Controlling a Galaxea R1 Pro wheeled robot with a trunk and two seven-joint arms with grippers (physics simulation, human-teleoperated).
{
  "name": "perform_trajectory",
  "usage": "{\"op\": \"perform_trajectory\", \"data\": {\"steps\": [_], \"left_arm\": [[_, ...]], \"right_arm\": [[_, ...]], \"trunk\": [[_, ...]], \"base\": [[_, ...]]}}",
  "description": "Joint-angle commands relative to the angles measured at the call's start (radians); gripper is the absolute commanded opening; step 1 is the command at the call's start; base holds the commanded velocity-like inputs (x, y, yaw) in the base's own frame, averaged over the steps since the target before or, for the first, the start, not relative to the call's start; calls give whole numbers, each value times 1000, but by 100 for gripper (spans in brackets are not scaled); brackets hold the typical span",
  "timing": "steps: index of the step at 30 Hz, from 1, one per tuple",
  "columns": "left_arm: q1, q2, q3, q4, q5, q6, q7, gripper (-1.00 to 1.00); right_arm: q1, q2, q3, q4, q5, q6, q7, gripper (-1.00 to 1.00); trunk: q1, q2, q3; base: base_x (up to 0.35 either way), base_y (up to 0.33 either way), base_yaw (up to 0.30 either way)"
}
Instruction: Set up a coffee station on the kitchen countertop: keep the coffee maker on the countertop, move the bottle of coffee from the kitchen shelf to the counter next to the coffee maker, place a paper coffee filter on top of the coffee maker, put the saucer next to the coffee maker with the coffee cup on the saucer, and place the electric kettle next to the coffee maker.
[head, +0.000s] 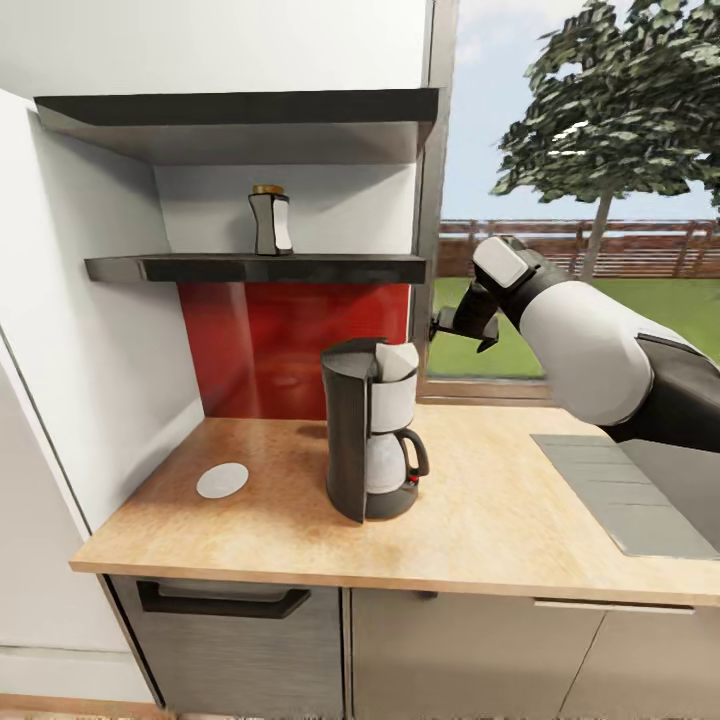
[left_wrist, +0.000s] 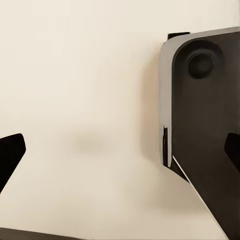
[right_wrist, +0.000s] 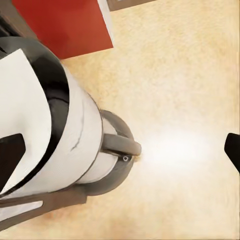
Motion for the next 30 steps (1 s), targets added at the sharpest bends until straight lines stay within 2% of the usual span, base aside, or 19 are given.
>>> {"op": "perform_trajectory", "data": {"steps": [1, 6, 10, 13, 14, 15, 16, 18, 20, 21, 23, 27, 30], "left_arm": [[-1, 0, 2, 2, -9, -4, 4, 100], [-1, -1, 2, 2, -9, -4, 3, 100], [-1, -2, 1, 2, -9, -5, 3, 100], [-1, -1, 0, 2, -9, -5, 3, 100], [-1, -1, 0, 2, -10, -5, 3, 100], [-1, 0, 0, 2, -10, -5, 3, 100], [-1, 0, -1, 2, -11, -5, 3, 100], [-1, 0, -1, 1, -11, -5, 3, 100], [-2, -1, -2, 0, -11, -5, 2, 100], [-2, -2, -2, -1, -12, -4, 2, 100], [-2, -3, -2, -2, -12, -4, 2, 100], [-2, -4, -2, -3, -14, -4, 1, 100], [-2, -5, -3, -3, -14, -4, 1, 100]], "right_arm": [[0, -2, -5, -2, -9, 1, -10, 100], [0, -10, -5, -2, -8, 1, -10, 100], [0, -29, -2, -4, -5, 1, -11, 100], [0, -37, 8, -35, 19, 1, -12, 100], [0, -39, 28, -88, 47, 1, -11, 100], [0, -38, 79, -179, 90, 1, -11, 100], [0, -37, 111, -225, 104, 1, -10, 100], [0, -36, 143, -269, 113, 1, -9, 100], [0, -34, 217, -385, 125, 1, -6, 100], [0, -33, 238, -423, 126, 1, -5, 100], [0, -31, 250, -448, 126, 1, -3, 100], [-12, -28, 261, -474, 127, 1, 72, 100], [-36, -27, 262, -473, 128, 1, 93, 100]], "trunk": [[0, -1, -1], [0, -1, -1], [0, -1, -1], [0, -1, -1], [0, -1, -1], [0, -1, -1], [0, -1, -1], [0, -1, -1], [0, -1, -1], [0, -1, -1], [0, -1, -1], [0, -1, -1], [0, -1, -1]], "base": [[-176, -175, 0], [-168, -143, 0], [-79, -52, 0], [-21, -14, 0], [-7, -4, 0], [-3, -2, 0], [-2, -1, 0], [-1, -1, 0], [0, 0, 0], [0, 0, 0], [0, 0, 0], [0, 0, 0], [0, 0, 0]]}}
